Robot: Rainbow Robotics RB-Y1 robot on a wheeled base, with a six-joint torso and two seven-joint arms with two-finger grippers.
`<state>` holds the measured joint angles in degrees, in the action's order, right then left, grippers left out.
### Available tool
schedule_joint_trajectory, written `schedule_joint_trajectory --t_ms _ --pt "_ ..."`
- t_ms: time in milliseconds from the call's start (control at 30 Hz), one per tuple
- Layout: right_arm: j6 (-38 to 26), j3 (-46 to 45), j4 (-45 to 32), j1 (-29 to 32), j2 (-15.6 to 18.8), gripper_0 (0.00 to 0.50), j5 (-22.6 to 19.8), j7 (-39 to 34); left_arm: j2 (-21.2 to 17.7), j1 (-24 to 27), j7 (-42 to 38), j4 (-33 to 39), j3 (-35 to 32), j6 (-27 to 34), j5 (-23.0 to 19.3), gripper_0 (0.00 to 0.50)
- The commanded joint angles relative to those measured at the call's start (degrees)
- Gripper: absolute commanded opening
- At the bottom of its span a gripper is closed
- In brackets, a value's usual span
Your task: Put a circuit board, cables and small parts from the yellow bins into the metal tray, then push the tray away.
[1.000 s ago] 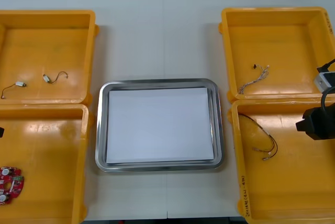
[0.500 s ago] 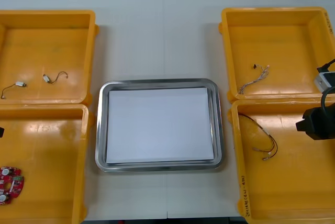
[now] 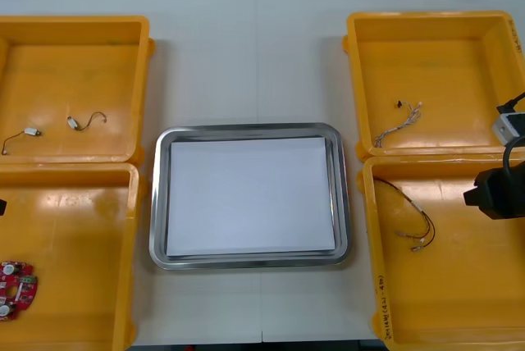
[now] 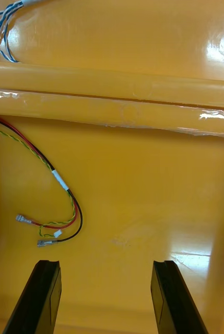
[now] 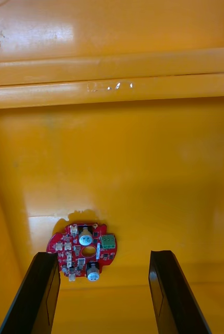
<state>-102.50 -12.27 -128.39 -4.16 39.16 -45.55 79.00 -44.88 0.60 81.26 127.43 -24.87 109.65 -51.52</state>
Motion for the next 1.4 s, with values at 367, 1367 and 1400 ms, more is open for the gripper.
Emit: schedule_joint_trajectory --t_ms 367,1367,1400 --pt "0.55 -1.53 -0.37 0.56 2.14 0.500 -0.42 -1.65 -2.40 -1.21 3.73 1.59 -0.18 0.35 -0.42 0.500" --pt "0.55 -1.53 -0.37 0.56 2.14 0.500 -0.42 -1.65 -2.40 -1.21 3.73 1.59 -0.18 0.35 -0.42 0.500" --pt "0.55 -1.53 -0.37 0.56 2.14 0.500 -0.42 -1.65 -2.40 -1.21 3.73 1.59 -0.18 0.35 -0.42 0.500"
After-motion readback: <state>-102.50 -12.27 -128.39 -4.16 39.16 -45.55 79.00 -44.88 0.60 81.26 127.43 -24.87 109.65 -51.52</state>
